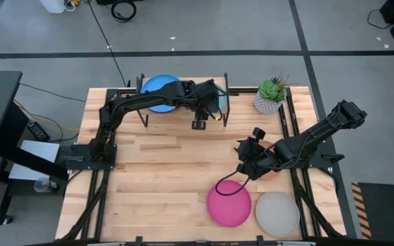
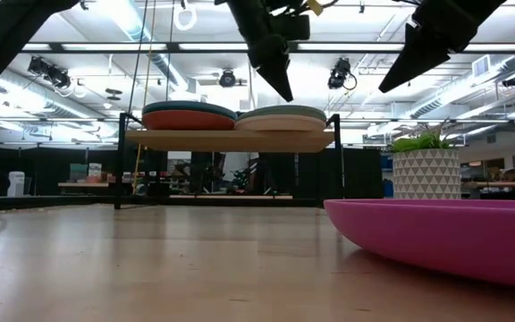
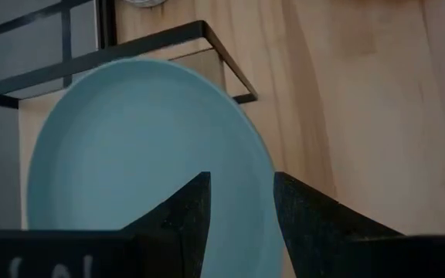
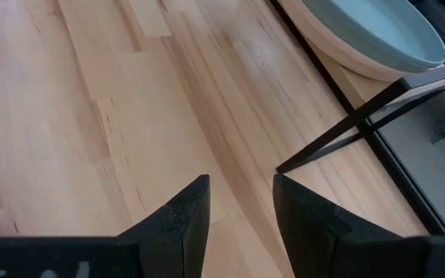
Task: Place and stack plates onto a shelf
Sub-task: Stack the brown plate on top of the light blue plate on the shelf
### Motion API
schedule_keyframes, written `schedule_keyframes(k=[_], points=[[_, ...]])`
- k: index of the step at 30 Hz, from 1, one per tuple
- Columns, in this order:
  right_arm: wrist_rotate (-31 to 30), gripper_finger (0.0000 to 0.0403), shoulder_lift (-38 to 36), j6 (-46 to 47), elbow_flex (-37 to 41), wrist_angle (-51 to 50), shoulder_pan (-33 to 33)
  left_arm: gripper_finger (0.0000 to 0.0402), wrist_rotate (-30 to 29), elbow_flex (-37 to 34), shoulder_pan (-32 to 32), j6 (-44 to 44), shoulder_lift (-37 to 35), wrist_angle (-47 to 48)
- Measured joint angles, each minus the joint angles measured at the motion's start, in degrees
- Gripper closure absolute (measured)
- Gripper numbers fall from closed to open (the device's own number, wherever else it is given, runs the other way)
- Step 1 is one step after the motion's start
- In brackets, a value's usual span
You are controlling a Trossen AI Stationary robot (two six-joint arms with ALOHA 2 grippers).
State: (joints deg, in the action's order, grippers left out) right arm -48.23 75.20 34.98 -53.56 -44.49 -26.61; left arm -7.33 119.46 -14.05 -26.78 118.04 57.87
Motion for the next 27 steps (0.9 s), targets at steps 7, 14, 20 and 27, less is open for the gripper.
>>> schedule_keyframes(k=[7,14,20,27], points=[[7.16,0.0254,0.05,0.47,0.00,-1.41,1.26,0.0251,8.93,0.11,5.89,3.62,-6.22,2.66],[17.51,0.0254,0.09,11.00,0.00,-11.52,2.53,0.0251,9.29,-0.37,16.58,5.86,-6.09,9.93],[23.15,0.0254,0.16,17.26,3.10,-10.93,1.30,0.0251,4.35,-10.82,22.72,10.15,-7.28,9.41],[27.46,0.0254,2.94,20.43,7.06,-6.71,1.81,0.0251,3.43,-24.68,27.13,15.23,-11.87,3.41]])
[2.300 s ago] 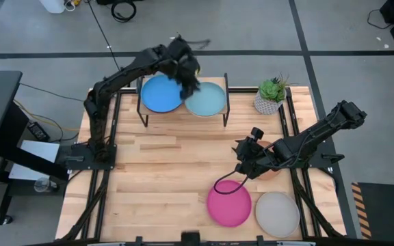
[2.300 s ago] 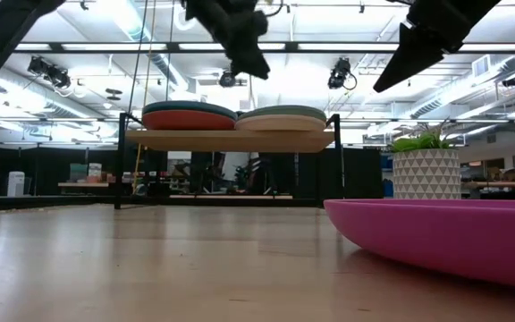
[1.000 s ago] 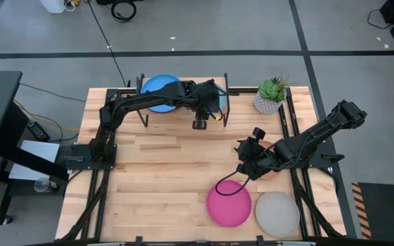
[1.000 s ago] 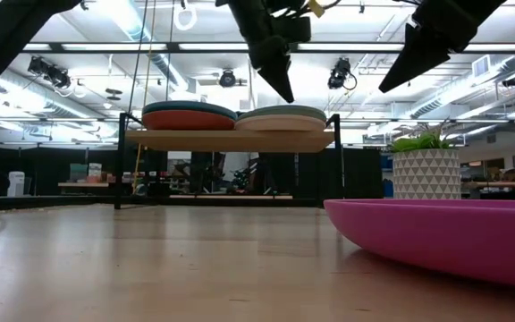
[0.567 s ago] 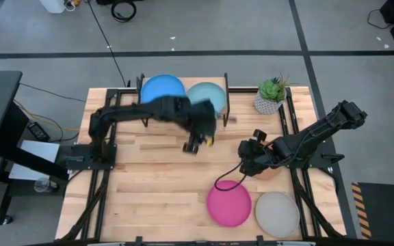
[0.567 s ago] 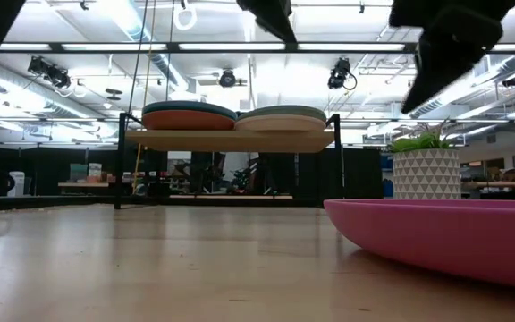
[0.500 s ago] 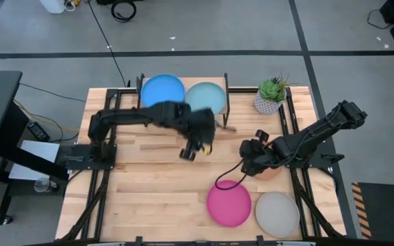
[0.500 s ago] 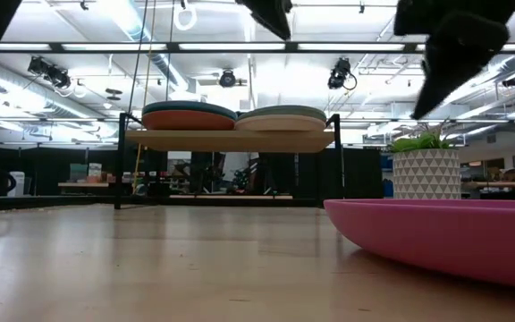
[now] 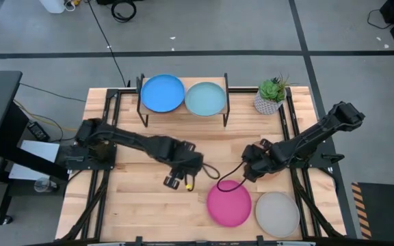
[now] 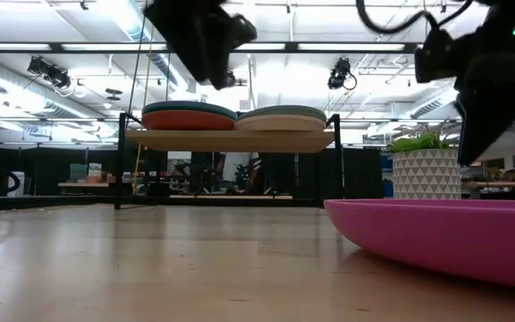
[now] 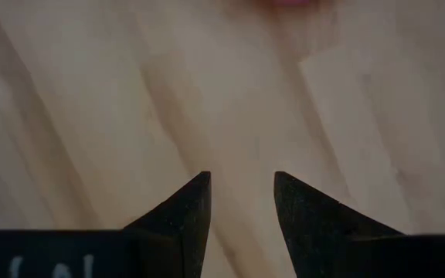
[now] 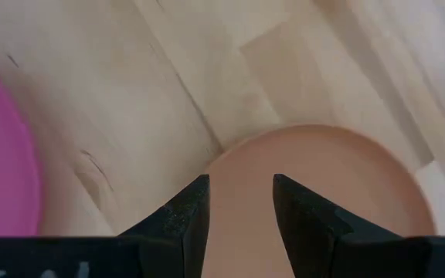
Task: Place and stack plates onto a shelf
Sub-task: Stack the brown plate on top of the light blue plate on the shelf
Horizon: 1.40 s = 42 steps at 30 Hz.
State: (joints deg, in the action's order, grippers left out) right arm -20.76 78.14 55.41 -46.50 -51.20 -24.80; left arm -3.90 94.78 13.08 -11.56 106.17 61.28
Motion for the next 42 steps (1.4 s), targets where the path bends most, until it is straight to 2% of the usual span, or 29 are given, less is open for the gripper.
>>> schedule_keyframes(k=[10,23,27,32,35,40,42], points=[[4.26,0.0254,10.44,1.50,-2.89,0.62,1.59,0.0251,-0.20,-24.12,2.69,5.17,-15.66,-21.69],[5.63,0.0254,13.07,3.60,-3.23,3.45,2.06,0.0251,-4.00,-47.86,2.66,12.61,-31.65,-40.55],[5.79,0.0254,15.32,3.44,-3.21,3.95,1.99,0.0251,-5.55,-51.53,2.62,14.11,-34.10,-43.54],[5.65,0.0266,17.48,2.92,-3.17,3.42,1.99,0.0251,-5.98,-52.16,2.55,15.60,-34.61,-44.73],[5.64,0.0296,17.94,1.81,-3.15,3.54,2.01,0.0251,-6.00,-52.14,2.54,15.64,-34.60,-44.77],[6.42,0.0372,17.08,-1.59,-3.13,5.26,2.01,0.0251,-6.00,-52.14,2.54,15.59,-34.60,-45.21],[7.12,0.0388,16.01,-3.75,-3.71,5.80,1.79,0.0251,-6.00,-52.13,2.54,15.59,-34.60,-45.27]])
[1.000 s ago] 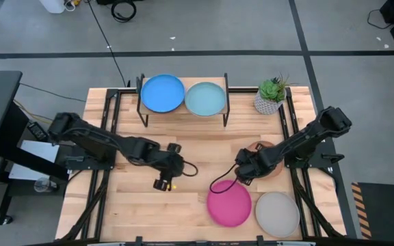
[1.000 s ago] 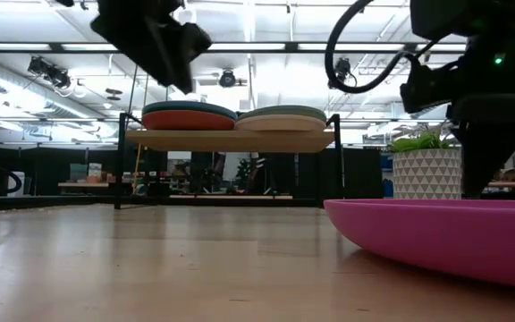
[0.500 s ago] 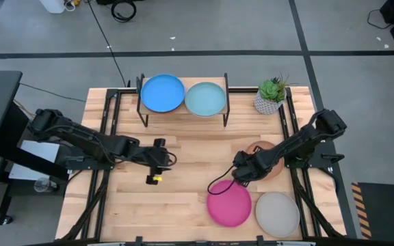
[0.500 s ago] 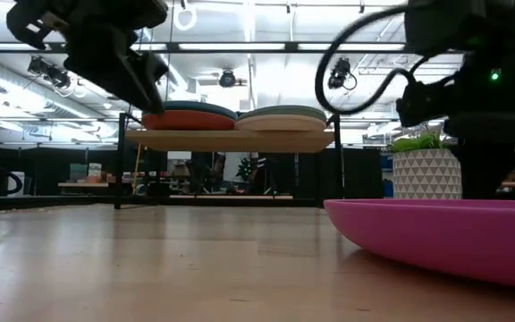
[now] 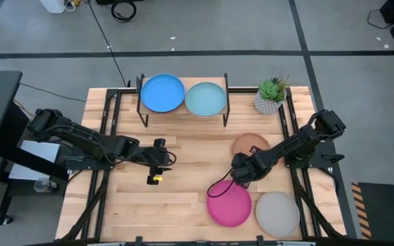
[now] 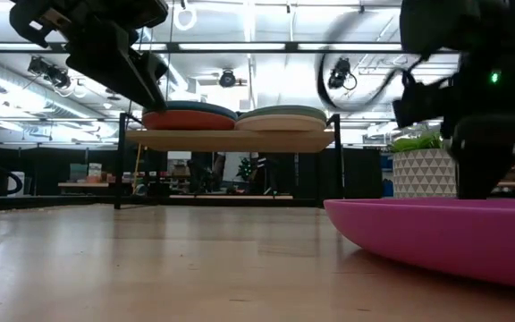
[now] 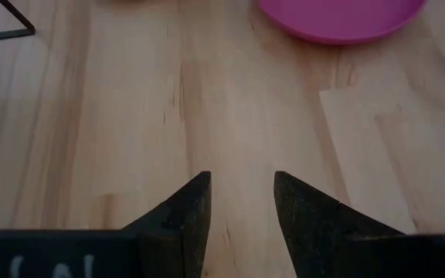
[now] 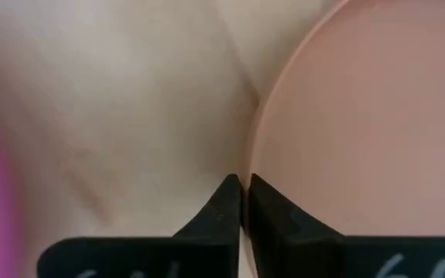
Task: Place and stack plates onto a shelf
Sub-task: Stack the brown plate on top of the light blue plate on the shelf
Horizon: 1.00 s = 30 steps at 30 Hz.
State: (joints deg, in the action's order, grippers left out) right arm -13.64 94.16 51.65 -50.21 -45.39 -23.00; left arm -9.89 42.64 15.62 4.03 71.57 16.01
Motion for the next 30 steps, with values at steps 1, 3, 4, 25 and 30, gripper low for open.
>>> schedule_keyframes(k=[1,3,4,25,30], points=[[-0.15,0.0388,-0.72,-0.50,-0.67,-0.57,-0.25,0.0251,0.00,0.01,0.00,-0.02,0.00,-0.03],[-2.72,0.0382,-2.25,-0.79,-2.85,-3.28,-0.78,0.0251,0.00,0.06,0.00,-0.15,0.00,-0.56],[-4.24,0.0378,-2.94,-1.01,-4.13,-5.33,-0.89,0.0251,0.00,0.08,0.00,-0.18,0.00,-0.91],[-18.12,0.0383,-5.30,-44.99,-35.92,-15.25,12.01,0.0251,-1.25,-8.11,-2.44,-3.11,0.00,-8.63],[-17.47,0.0383,-5.25,-62.78,-35.92,-8.50,17.98,0.0251,-0.98,-11.04,-3.63,-3.04,0.00,-10.19]])
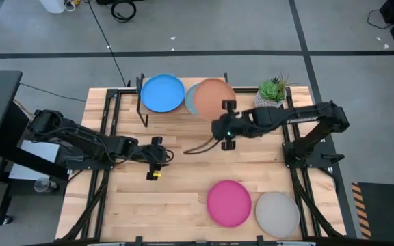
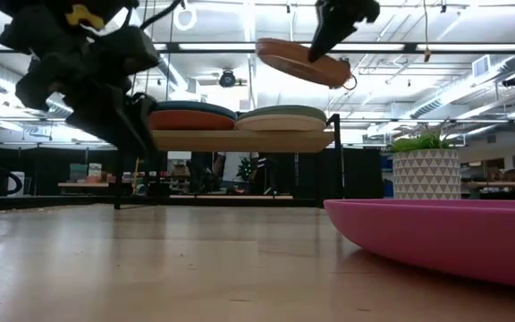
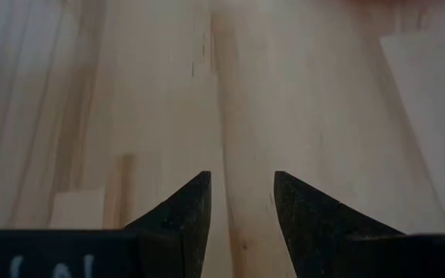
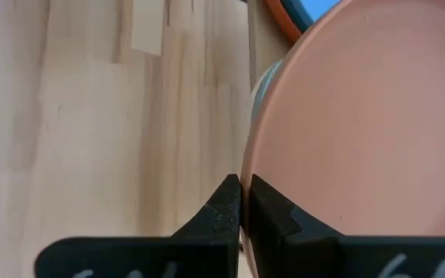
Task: Place and stack plates onto a shelf
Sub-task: Stack the brown plate on top of the light blue plate on the shelf
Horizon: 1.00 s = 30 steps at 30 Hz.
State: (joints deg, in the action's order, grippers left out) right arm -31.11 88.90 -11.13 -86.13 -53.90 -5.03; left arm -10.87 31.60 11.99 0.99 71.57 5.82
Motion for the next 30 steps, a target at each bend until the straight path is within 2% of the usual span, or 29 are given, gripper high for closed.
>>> schedule_keyframes(k=[2,6,11,15,30], points=[[2.38,0.0383,0.00,-5.12,0.00,2.00,2.57,0.0251,0.04,-0.61,0.00,0.21,0.00,0.00],[12.63,0.0383,0.00,-11.51,0.02,5.50,8.85,0.0251,0.17,-1.15,0.02,1.34,0.00,-0.02],[19.24,0.0383,0.00,-14.02,0.02,6.72,14.64,0.0251,-1.78,-1.15,0.00,3.10,0.00,0.00],[24.38,0.0383,0.00,-15.34,1.02,8.17,16.64,0.0251,-2.04,-1.04,-0.01,3.93,-0.49,-0.20],[25.17,0.0380,0.02,-17.14,6.12,11.82,17.85,0.0251,-2.03,0.86,-3.42,2.41,-2.75,-1.31]])
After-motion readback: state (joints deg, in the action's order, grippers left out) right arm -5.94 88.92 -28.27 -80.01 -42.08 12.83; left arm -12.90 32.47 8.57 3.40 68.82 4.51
